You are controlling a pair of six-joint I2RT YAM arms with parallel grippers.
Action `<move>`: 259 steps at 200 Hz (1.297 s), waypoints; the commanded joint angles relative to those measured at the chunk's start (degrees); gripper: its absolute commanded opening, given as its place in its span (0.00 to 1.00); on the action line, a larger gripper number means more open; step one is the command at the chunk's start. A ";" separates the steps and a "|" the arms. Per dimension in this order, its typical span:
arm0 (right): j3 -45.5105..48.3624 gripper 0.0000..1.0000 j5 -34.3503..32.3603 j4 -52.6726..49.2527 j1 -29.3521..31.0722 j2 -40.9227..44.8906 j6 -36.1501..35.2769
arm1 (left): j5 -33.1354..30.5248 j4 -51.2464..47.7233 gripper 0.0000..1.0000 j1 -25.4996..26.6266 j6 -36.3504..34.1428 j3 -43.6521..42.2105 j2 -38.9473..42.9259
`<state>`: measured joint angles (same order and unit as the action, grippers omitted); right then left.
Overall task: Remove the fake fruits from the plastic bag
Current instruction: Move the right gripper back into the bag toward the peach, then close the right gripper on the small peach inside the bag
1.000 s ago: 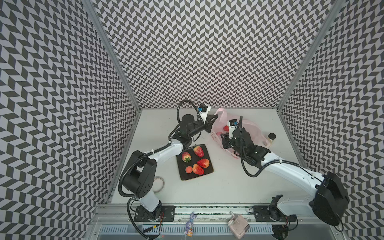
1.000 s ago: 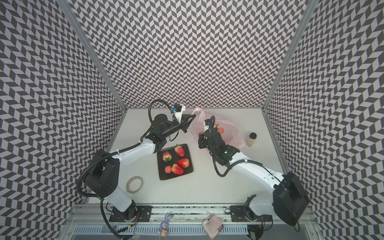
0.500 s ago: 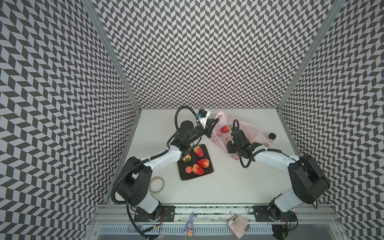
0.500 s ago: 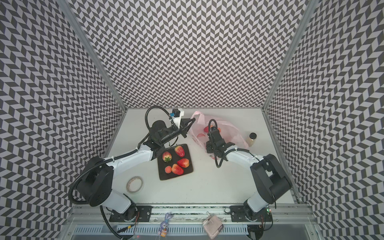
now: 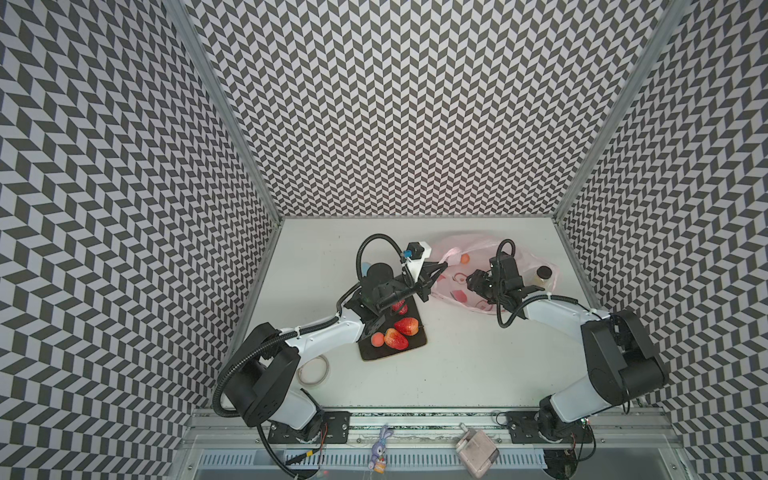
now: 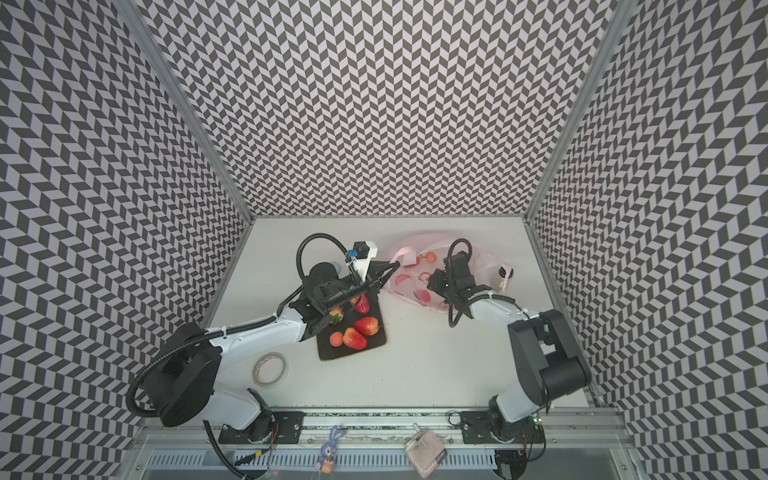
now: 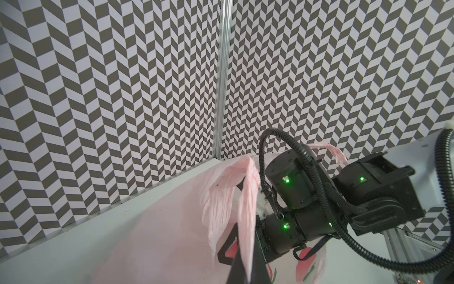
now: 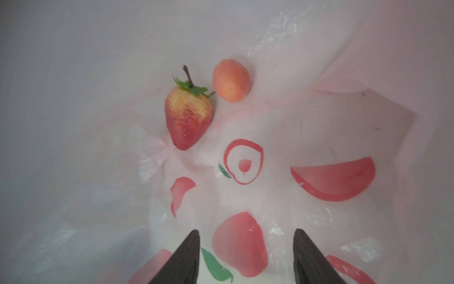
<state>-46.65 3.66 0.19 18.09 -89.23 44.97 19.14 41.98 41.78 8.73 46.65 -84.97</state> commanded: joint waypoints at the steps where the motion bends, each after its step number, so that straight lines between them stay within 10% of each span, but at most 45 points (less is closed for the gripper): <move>1: -0.93 0.64 3.63 7.60 -0.81 1.32 6.88 | -0.06 1.71 0.00 0.39 -0.28 -0.34 1.21; 259: -16.62 0.61 -3.39 22.03 -1.91 -28.08 27.26 | 6.51 -1.31 0.00 4.13 -1.36 4.12 -1.07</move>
<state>-61.32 1.28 19.81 16.45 -115.13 69.78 23.88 41.65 45.08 8.38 48.77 -86.00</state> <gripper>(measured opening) 0.624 0.047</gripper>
